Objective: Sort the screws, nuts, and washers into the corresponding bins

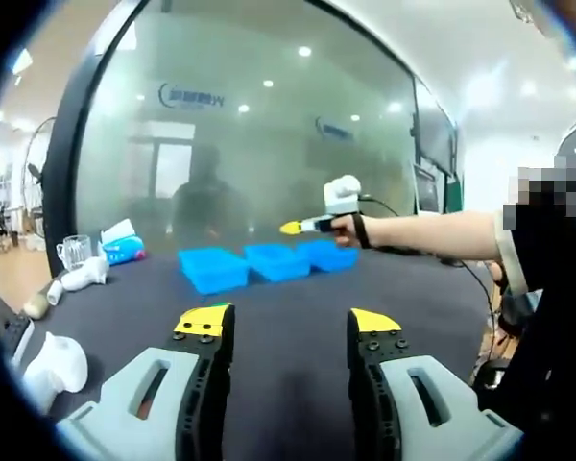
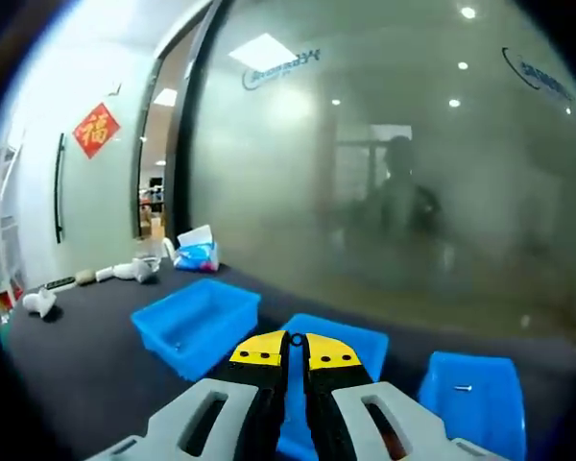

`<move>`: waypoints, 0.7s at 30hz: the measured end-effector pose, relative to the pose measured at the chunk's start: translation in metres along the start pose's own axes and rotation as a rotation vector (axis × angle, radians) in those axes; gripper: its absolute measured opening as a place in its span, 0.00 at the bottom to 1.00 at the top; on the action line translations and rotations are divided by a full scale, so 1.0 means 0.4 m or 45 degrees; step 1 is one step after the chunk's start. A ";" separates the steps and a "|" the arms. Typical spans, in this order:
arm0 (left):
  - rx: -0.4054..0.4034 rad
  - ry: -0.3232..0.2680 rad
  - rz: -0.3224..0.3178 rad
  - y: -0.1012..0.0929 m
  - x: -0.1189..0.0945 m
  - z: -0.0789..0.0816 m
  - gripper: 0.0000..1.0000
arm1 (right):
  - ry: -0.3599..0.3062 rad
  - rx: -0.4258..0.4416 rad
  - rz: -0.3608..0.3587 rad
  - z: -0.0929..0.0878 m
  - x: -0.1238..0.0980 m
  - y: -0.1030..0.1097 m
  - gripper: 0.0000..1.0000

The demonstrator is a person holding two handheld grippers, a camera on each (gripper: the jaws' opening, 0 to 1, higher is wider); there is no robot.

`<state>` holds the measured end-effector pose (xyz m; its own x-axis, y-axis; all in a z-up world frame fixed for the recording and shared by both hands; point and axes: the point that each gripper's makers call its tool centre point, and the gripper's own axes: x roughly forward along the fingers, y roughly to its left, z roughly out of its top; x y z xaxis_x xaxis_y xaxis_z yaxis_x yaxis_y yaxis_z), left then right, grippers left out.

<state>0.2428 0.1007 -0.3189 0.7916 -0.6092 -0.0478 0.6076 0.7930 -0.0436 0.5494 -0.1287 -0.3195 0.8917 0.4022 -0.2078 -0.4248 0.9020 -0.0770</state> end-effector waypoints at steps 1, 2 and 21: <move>0.001 0.001 0.000 -0.001 0.000 0.000 0.46 | 0.005 0.005 0.000 -0.004 0.002 -0.001 0.04; 0.001 -0.001 0.000 -0.001 -0.001 0.000 0.46 | 0.007 0.008 0.001 -0.006 0.003 -0.001 0.04; -0.024 -0.005 0.003 0.000 0.000 -0.004 0.46 | -0.058 -0.080 0.059 -0.007 -0.055 0.025 0.31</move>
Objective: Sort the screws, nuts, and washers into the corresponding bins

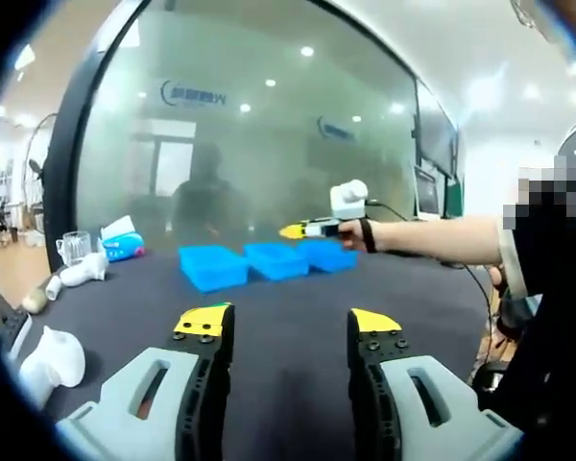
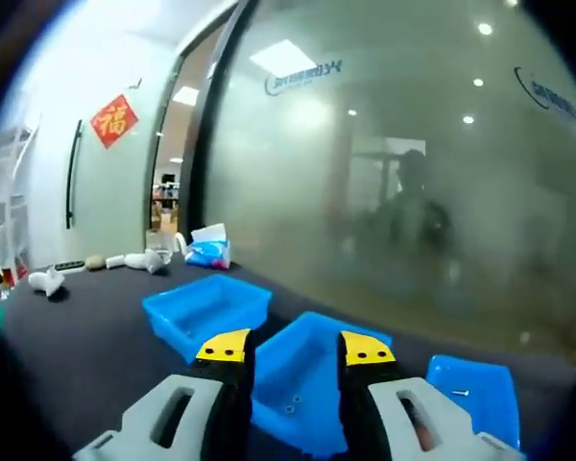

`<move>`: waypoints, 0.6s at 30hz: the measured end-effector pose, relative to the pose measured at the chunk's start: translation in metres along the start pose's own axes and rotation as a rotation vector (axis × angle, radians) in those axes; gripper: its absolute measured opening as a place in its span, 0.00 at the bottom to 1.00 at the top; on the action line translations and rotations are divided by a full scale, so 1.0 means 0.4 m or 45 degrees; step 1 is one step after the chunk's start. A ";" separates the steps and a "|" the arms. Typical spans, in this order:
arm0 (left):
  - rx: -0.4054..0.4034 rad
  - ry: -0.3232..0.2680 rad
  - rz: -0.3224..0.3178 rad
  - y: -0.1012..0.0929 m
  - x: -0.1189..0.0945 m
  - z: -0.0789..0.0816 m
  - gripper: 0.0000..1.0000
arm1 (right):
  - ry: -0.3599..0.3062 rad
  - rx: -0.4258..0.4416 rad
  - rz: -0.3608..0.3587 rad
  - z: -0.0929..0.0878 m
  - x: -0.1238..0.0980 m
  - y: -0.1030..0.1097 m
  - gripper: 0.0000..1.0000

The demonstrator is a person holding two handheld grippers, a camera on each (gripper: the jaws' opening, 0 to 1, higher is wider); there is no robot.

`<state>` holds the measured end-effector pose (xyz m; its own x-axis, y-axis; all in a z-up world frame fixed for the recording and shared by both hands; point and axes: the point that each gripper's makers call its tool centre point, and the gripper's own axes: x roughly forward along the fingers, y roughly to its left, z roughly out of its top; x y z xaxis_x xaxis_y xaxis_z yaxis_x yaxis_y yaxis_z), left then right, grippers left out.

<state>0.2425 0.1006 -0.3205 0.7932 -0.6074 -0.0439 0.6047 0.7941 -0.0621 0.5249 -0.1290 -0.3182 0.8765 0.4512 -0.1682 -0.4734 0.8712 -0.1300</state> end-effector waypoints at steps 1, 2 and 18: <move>-0.001 0.000 0.001 0.001 0.000 0.000 0.46 | 0.001 0.004 0.005 -0.002 -0.007 0.001 0.31; -0.002 0.000 0.002 0.001 -0.001 -0.001 0.46 | 0.003 0.005 0.007 -0.005 -0.015 0.003 0.31; -0.004 -0.006 -0.014 -0.017 0.006 0.011 0.46 | 0.063 -0.040 0.102 -0.094 -0.267 0.077 0.29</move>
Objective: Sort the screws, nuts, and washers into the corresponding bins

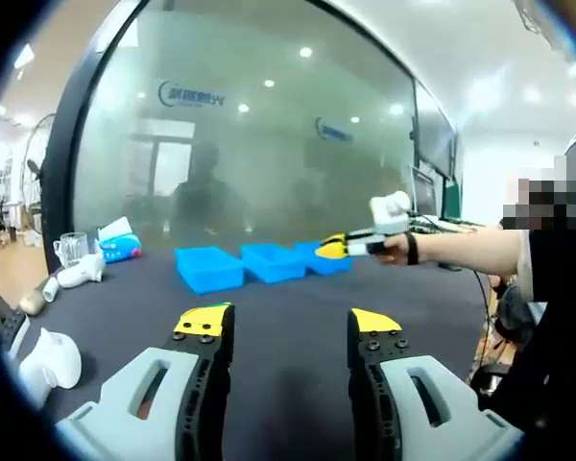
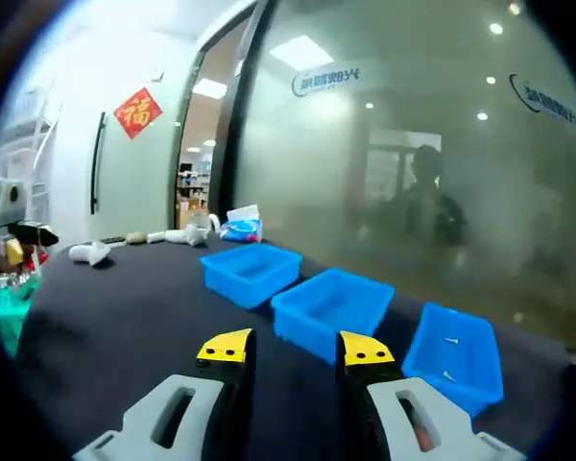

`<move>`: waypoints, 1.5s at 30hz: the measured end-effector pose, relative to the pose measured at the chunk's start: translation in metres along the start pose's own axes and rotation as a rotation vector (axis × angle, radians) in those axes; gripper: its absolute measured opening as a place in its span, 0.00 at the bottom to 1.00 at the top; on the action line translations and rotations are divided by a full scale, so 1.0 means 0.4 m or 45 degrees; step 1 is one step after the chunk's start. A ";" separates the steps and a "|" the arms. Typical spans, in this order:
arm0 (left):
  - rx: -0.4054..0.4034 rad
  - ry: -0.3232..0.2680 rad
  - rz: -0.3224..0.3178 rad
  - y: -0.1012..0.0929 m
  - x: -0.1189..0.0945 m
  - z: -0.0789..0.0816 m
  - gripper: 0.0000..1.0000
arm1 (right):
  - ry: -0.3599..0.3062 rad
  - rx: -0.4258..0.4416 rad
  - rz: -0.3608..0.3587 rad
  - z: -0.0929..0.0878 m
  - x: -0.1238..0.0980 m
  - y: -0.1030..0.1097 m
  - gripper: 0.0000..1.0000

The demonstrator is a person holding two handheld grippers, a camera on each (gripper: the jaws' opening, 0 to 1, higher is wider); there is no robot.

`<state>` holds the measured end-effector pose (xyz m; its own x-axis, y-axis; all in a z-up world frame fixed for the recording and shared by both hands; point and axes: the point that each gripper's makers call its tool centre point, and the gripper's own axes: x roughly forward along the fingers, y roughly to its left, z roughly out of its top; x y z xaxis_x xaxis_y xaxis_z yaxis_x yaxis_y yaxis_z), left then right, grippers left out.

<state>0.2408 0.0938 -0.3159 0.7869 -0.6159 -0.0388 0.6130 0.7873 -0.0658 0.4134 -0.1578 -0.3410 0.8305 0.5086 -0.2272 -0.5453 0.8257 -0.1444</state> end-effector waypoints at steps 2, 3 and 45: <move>-0.003 0.001 -0.002 -0.002 0.002 -0.002 0.46 | -0.006 0.002 0.002 -0.007 -0.031 0.009 0.29; -0.003 0.003 -0.004 -0.004 0.004 -0.003 0.46 | -0.008 0.002 0.005 -0.013 -0.055 0.016 0.28; -0.002 0.030 -0.050 -0.041 -0.005 -0.029 0.46 | -0.049 0.077 -0.018 -0.118 -0.467 0.135 0.29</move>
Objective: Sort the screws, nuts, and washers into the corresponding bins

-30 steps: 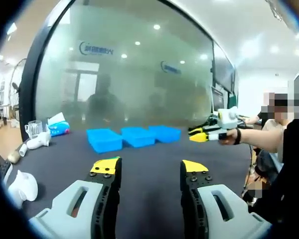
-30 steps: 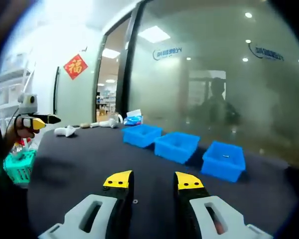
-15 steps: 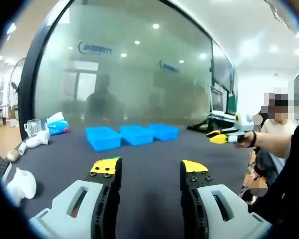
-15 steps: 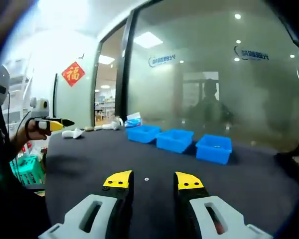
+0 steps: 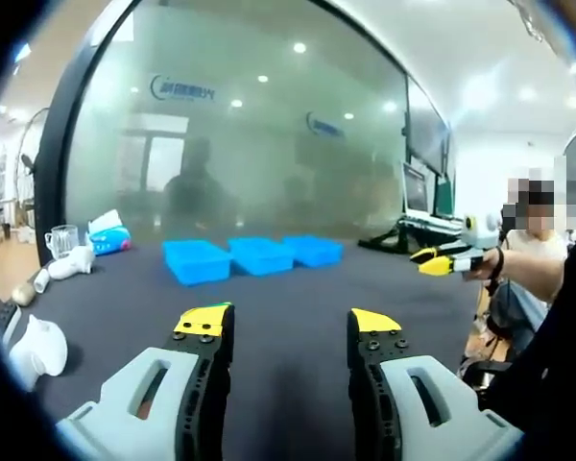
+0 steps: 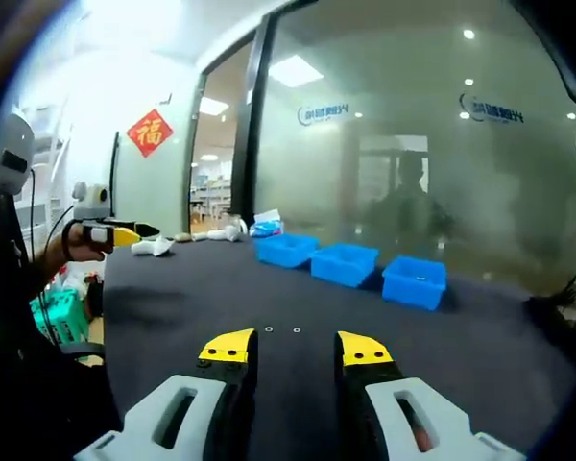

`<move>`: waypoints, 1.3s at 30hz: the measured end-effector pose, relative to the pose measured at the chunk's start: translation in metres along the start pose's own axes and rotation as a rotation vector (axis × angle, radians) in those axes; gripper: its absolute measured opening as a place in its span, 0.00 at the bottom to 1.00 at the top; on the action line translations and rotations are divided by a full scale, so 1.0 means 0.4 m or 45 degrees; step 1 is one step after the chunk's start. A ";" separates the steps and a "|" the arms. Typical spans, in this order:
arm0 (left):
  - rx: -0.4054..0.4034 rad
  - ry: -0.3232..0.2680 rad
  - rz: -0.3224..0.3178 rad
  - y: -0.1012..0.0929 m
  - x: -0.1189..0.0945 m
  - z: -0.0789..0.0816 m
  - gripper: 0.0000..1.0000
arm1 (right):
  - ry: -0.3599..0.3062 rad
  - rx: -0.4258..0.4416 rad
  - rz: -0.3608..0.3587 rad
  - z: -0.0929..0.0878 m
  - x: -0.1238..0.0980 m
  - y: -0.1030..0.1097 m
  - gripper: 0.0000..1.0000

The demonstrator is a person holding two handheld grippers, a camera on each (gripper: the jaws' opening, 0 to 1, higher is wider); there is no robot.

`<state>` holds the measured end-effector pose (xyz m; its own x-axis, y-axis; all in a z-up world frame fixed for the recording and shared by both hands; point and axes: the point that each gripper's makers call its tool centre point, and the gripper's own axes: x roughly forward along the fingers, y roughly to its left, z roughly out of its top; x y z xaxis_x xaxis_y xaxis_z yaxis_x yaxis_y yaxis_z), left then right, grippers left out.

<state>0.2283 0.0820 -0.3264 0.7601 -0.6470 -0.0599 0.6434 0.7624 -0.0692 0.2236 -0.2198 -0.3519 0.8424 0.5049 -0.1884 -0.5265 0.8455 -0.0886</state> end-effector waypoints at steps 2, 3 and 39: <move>0.003 -0.001 -0.003 -0.001 -0.001 0.001 0.46 | -0.002 0.007 0.001 0.001 -0.001 -0.001 0.28; 0.002 -0.002 -0.003 -0.001 -0.002 0.002 0.46 | -0.001 0.011 0.004 0.001 0.000 0.000 0.28; -0.022 0.047 -0.028 -0.005 0.002 -0.020 0.46 | 0.807 -0.437 0.476 -0.090 0.262 0.037 0.25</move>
<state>0.2268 0.0799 -0.3344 0.7418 -0.6639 -0.0946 0.6581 0.7478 -0.0877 0.3000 -0.1605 -0.4081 0.4327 0.4619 -0.7742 -0.8530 0.4877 -0.1858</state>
